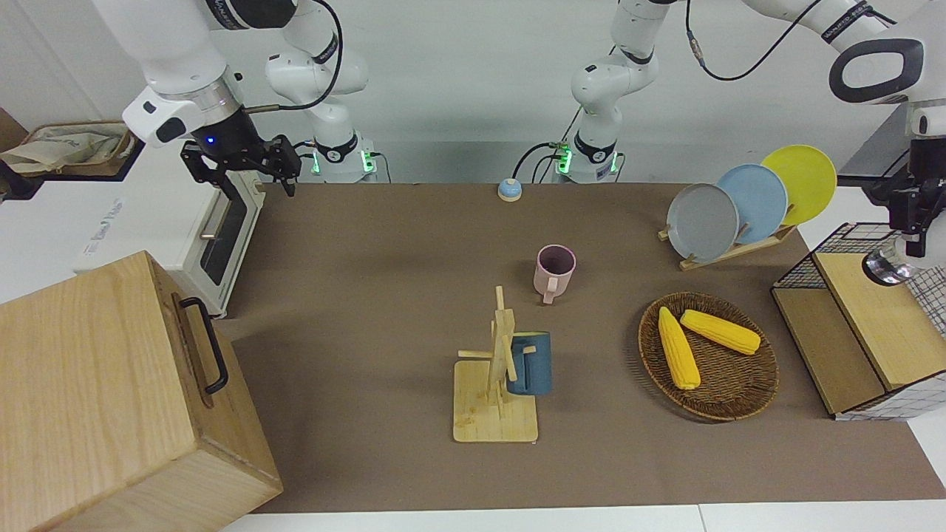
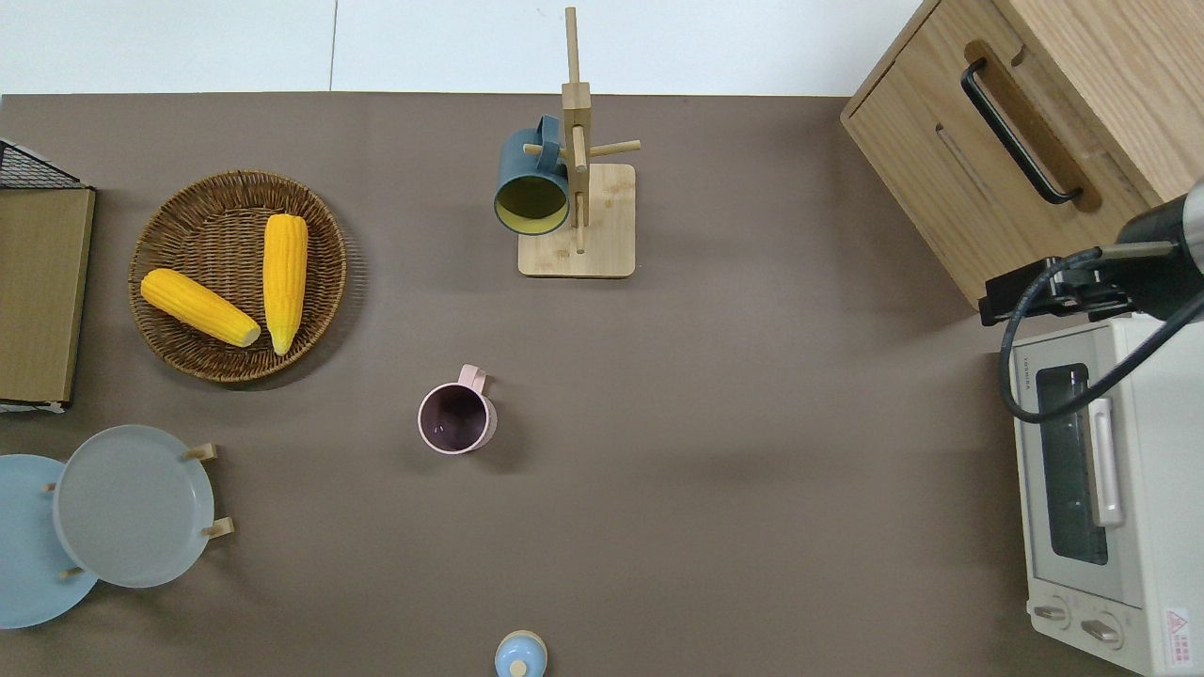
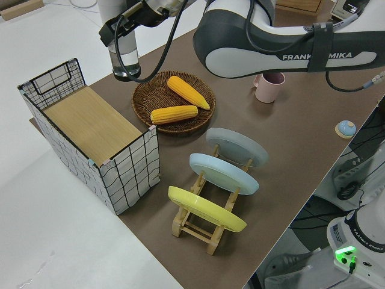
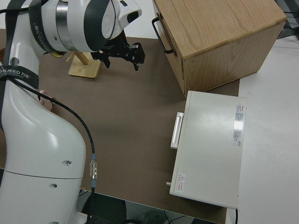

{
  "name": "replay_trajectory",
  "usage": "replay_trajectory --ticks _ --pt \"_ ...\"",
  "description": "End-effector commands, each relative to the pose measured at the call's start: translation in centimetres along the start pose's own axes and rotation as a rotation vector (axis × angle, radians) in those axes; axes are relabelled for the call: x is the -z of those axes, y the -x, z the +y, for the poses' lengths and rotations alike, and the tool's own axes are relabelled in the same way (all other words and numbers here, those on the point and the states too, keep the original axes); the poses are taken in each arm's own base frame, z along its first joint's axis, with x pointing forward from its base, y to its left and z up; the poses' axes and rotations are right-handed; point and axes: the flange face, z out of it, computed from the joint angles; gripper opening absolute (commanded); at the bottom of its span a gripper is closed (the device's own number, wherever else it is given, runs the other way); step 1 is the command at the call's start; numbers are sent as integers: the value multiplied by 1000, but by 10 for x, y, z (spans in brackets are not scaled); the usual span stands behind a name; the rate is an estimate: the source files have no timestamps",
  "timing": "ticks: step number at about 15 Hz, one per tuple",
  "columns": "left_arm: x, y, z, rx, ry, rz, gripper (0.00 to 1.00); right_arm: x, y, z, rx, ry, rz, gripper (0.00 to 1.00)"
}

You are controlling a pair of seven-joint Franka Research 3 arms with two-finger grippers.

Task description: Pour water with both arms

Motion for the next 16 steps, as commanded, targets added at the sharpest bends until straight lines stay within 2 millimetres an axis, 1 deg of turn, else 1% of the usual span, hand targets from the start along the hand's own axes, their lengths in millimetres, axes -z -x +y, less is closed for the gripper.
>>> replay_trajectory --ticks 1,3,4,5,6,10,11,13,16 --pt "-3 2 -38 -25 47 50 0 1 6 2 10 -10 -1 990" --pt "-11 16 -63 -36 76 73 0 1 6 2 10 -10 -1 990" --pt "-20 25 -78 -42 97 88 0 1 6 2 8 -10 -1 990" --pt "-26 31 -87 -44 105 96 0 1 6 1 11 -10 -1 990" --pt "-36 41 -97 -48 119 103 0 1 6 1 11 -10 -1 990" --pt "-61 53 -109 -35 126 152 0 1 6 2 10 -10 -1 990" --pt "-66 54 -108 -35 128 151 0 1 6 2 10 -10 -1 990" --pt "-70 55 -108 -34 114 159 0 1 6 2 8 -10 -1 990" --pt "-85 61 -108 -28 109 148 0 1 6 2 10 -10 -1 990"
